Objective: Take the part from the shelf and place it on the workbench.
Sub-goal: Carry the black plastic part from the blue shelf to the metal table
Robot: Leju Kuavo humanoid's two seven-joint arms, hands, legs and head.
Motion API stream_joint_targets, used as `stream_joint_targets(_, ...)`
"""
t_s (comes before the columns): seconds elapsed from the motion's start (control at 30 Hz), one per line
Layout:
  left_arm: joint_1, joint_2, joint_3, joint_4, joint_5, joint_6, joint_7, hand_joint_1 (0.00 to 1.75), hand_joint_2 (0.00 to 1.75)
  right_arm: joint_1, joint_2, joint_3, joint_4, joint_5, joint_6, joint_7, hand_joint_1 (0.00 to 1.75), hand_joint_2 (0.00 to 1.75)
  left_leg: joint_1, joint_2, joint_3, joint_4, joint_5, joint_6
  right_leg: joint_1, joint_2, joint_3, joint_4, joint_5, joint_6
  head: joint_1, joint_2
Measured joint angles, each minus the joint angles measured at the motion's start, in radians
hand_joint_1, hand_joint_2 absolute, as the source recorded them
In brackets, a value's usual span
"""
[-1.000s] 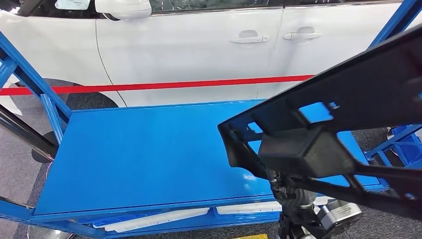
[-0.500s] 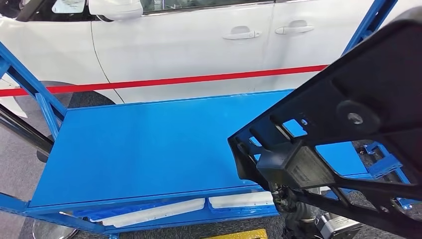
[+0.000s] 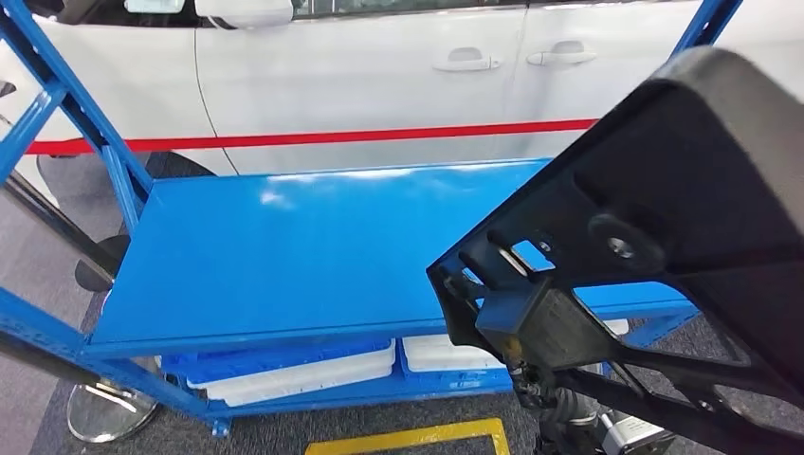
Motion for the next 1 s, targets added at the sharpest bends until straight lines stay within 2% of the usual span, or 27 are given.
stream_joint_targets(0.03,0.000,0.000,0.001,0.000,0.000,0.000,0.000,0.00,1.75,0.000,0.000,-0.001,0.000,0.000,0.000,0.001,1.75,1.75,0.000,0.001,-0.015,0.002,0.011,0.000,-0.001,0.000,-0.011,0.064,-0.040,0.004,0.000,0.000)
stream_joint_targets(0.07,0.000,0.000,0.002,0.000,0.000,0.000,0.000,0.00,1.75,0.000,0.000,-0.002,0.000,0.000,0.001,0.002,1.75,1.75,0.000,0.002,-0.032,0.006,0.022,-0.001,-0.001,0.000,-0.013,0.115,-0.055,0.007,0.000,0.000)
stream_joint_targets(0.1,0.001,0.000,0.003,0.000,0.000,0.000,0.000,0.00,1.75,0.000,0.000,-0.002,0.000,0.000,0.003,0.003,1.75,1.75,0.000,0.003,-0.049,0.011,0.032,-0.004,-0.002,0.000,-0.001,0.136,-0.046,0.009,0.000,0.000)
stream_joint_targets(0.13,0.001,-0.001,0.004,0.000,0.000,0.001,0.000,0.00,1.75,0.000,0.000,-0.002,0.000,0.000,0.007,0.004,1.75,1.75,0.000,0.003,-0.068,0.019,0.040,-0.007,-0.003,0.000,0.029,0.121,-0.022,0.010,0.000,0.000)
stream_joint_targets(0.17,0.000,-0.001,0.004,0.000,0.000,0.001,0.000,0.00,1.75,0.000,0.000,-0.002,0.000,0.000,0.012,0.004,1.75,1.75,0.001,0.003,-0.085,0.028,0.047,-0.011,-0.004,0.000,0.079,0.069,0.004,0.009,0.000,0.000)
stream_joint_targets(0.23,-0.001,-0.001,0.005,0.000,0.000,0.002,0.001,0.00,1.75,-0.001,0.000,-0.002,0.000,-0.002,0.027,0.002,1.75,1.75,-0.001,0.001,-0.109,0.046,0.056,-0.020,-0.004,0.001,0.183,-0.071,0.007,0.004,0.000,0.000)
stream_joint_targets(0.27,-0.001,-0.001,0.005,0.000,0.000,0.002,0.002,0.00,1.75,-0.001,-0.001,-0.002,0.001,-0.004,0.035,-0.002,1.75,1.75,-0.002,0.000,-0.115,0.052,0.060,-0.025,-0.002,0.002,0.214,-0.120,-0.004,-0.001,-0.001,0.000)
stream_joint_targets(0.3,-0.002,-0.001,0.005,0.000,0.000,0.002,0.003,0.00,1.75,-0.001,-0.002,-0.002,0.001,-0.008,0.044,-0.007,1.75,1.75,-0.003,0.000,-0.118,0.056,0.066,-0.030,0.001,0.003,0.226,-0.144,-0.014,-0.008,-0.001,0.000)
stream_joint_targets(0.37,-0.004,-0.001,0.006,0.000,0.000,0.002,0.007,0.00,1.75,-0.002,-0.004,0.000,0.003,-0.015,0.060,-0.019,1.75,1.75,-0.002,-0.002,-0.124,0.058,0.076,-0.042,0.002,0.001,0.216,-0.150,-0.002,-0.024,-0.001,0.000)
stream_joint_targets(0.4,-0.004,-0.001,0.006,0.000,0.000,0.002,0.008,0.00,1.75,-0.003,-0.005,0.000,0.004,-0.017,0.066,-0.023,1.75,1.75,0.000,-0.003,-0.131,0.066,0.065,-0.049,0.001,-0.001,0.206,-0.150,0.008,-0.034,-0.001,0.000)
stream_joint_targets(0.43,-0.004,-0.001,0.006,0.000,0.000,0.002,0.010,0.00,1.75,-0.003,-0.006,0.002,0.005,-0.019,0.070,-0.026,1.75,1.75,0.002,-0.004,-0.143,0.090,0.033,-0.055,0.000,-0.003,0.193,-0.151,0.020,-0.043,-0.001,0.000)
stream_joint_targets(0.47,-0.003,-0.001,0.006,0.000,0.000,0.002,0.011,0.00,1.75,-0.003,-0.006,0.003,0.006,-0.019,0.072,-0.027,1.75,1.75,0.005,-0.005,-0.160,0.132,-0.016,-0.061,-0.001,-0.005,0.178,-0.152,0.033,-0.050,-0.001,0.000)
stream_joint_targets(0.53,-0.004,-0.001,0.006,0.000,0.000,0.002,0.012,0.00,1.75,-0.003,-0.007,0.006,0.006,-0.020,0.072,-0.029,1.75,1.75,0.006,-0.005,-0.192,0.254,-0.115,-0.069,0.000,-0.005,0.144,-0.151,0.058,-0.054,-0.002,0.000)
stream_joint_targets(0.57,-0.004,-0.001,0.006,0.000,-0.001,0.002,0.012,0.00,1.75,-0.003,-0.008,0.006,0.007,-0.020,0.072,-0.029,1.75,1.75,0.007,-0.005,-0.200,0.308,-0.138,-0.071,0.001,-0.006,0.127,-0.150,0.070,-0.054,-0.002,0.000)
stream_joint_targets(0.6,-0.005,-0.001,0.006,0.000,-0.001,0.002,0.012,0.00,1.75,-0.003,-0.009,0.007,0.008,-0.020,0.072,-0.029,1.75,1.75,0.007,-0.005,-0.192,0.339,-0.133,-0.072,0.002,-0.006,0.109,-0.147,0.083,-0.053,-0.002,0.000)
stream_joint_targets(0.63,-0.005,-0.001,0.006,0.000,-0.001,0.002,0.013,0.00,1.75,-0.003,-0.010,0.007,0.010,-0.020,0.072,-0.029,1.75,1.75,0.007,-0.005,-0.168,0.337,-0.107,-0.070,0.003,-0.007,0.092,-0.145,0.094,-0.051,-0.002,0.000)
stream_joint_targets(0.67,-0.005,-0.001,0.006,0.000,-0.001,0.002,0.013,0.00,1.75,-0.003,-0.011,0.007,0.011,-0.020,0.074,-0.029,1.75,1.75,0.007,-0.005,-0.128,0.304,-0.075,-0.067,0.003,-0.007,0.075,-0.142,0.105,-0.049,-0.002,0.000)
stream_joint_targets(0.7,-0.007,-0.001,0.006,0.000,-0.001,0.002,0.014,0.00,1.75,-0.003,-0.012,0.008,0.012,-0.020,0.077,-0.030,1.75,1.75,0.006,-0.006,-0.072,0.243,-0.053,-0.061,0.004,-0.007,0.062,-0.139,0.116,-0.046,-0.002,0.000)
stream_joint_targets(0.73,-0.009,-0.001,0.006,0.000,-0.001,0.002,0.015,0.00,1.75,-0.003,-0.013,0.008,0.013,-0.020,0.082,-0.032,1.75,1.75,0.004,-0.006,-0.008,0.159,-0.053,-0.054,0.005,-0.007,0.052,-0.136,0.126,-0.042,-0.002,0.000)
stream_joint_targets(0.77,-0.011,0.000,0.006,0.000,-0.002,0.002,0.016,0.00,1.75,-0.003,-0.014,0.009,0.013,-0.020,0.088,-0.035,1.75,1.75,0.002,-0.006,0.045,0.083,-0.065,-0.048,0.006,-0.008,0.047,-0.136,0.136,-0.037,-0.002,0.000)
stream_joint_targets(0.8,-0.013,0.000,0.006,0.000,-0.004,0.002,0.017,0.00,1.75,-0.004,-0.014,0.010,0.013,-0.020,0.095,-0.039,1.75,1.75,-0.001,-0.007,0.081,0.027,-0.079,-0.043,0.006,-0.009,0.045,-0.137,0.147,-0.032,-0.002,0.000)
stream_joint_targets(0.83,-0.015,0.000,0.006,0.000,-0.005,0.002,0.019,0.00,1.75,-0.004,-0.015,0.012,0.013,-0.018,0.100,-0.043,1.75,1.75,-0.004,-0.007,0.097,-0.005,-0.086,-0.038,0.005,-0.010,0.044,-0.141,0.159,-0.025,-0.002,0.000)
stream_joint_targets(0.87,-0.014,0.000,0.006,0.001,-0.006,0.002,0.020,0.00,1.75,-0.004,-0.016,0.014,0.014,-0.016,0.104,-0.047,1.75,1.75,-0.003,-0.007,0.093,-0.013,-0.078,-0.033,0.005,-0.011,0.043,-0.147,0.171,-0.018,-0.001,0.000)
stream_joint_targets(0.9,-0.013,0.000,0.006,0.001,-0.007,0.002,0.022,0.00,1.75,-0.004,-0.018,0.015,0.014,-0.014,0.107,-0.052,1.75,1.75,-0.002,-0.005,0.084,-0.017,-0.064,-0.027,0.004,-0.010,0.038,-0.148,0.169,-0.012,-0.001,0.000)
stream_joint_targets(0.93,-0.013,0.000,0.006,0.002,-0.008,0.002,0.024,0.00,1.75,-0.003,-0.020,0.017,0.015,-0.012,0.107,-0.056,1.75,1.75,-0.001,-0.002,0.072,-0.021,-0.048,-0.020,0.004,-0.008,0.030,-0.137,0.147,-0.007,-0.001,0.000)
stream_joint_targets(0.97,-0.012,0.000,0.006,0.003,-0.008,0.001,0.026,0.00,1.75,-0.002,-0.022,0.018,0.015,-0.013,0.107,-0.059,1.75,1.75,0.001,0.001,0.057,-0.024,-0.032,-0.013,0.003,-0.005,0.019,-0.106,0.105,-0.004,-0.001,0.000)
stream_joint_targets(1.0,-0.013,0.000,0.006,0.003,-0.009,0.001,0.028,0.00,1.75,0.000,-0.024,0.019,0.017,-0.017,0.107,-0.062,1.75,1.75,0.000,0.004,0.040,-0.022,-0.018,-0.008,0.001,-0.004,0.005,-0.054,0.048,0.000,-0.001,0.000)
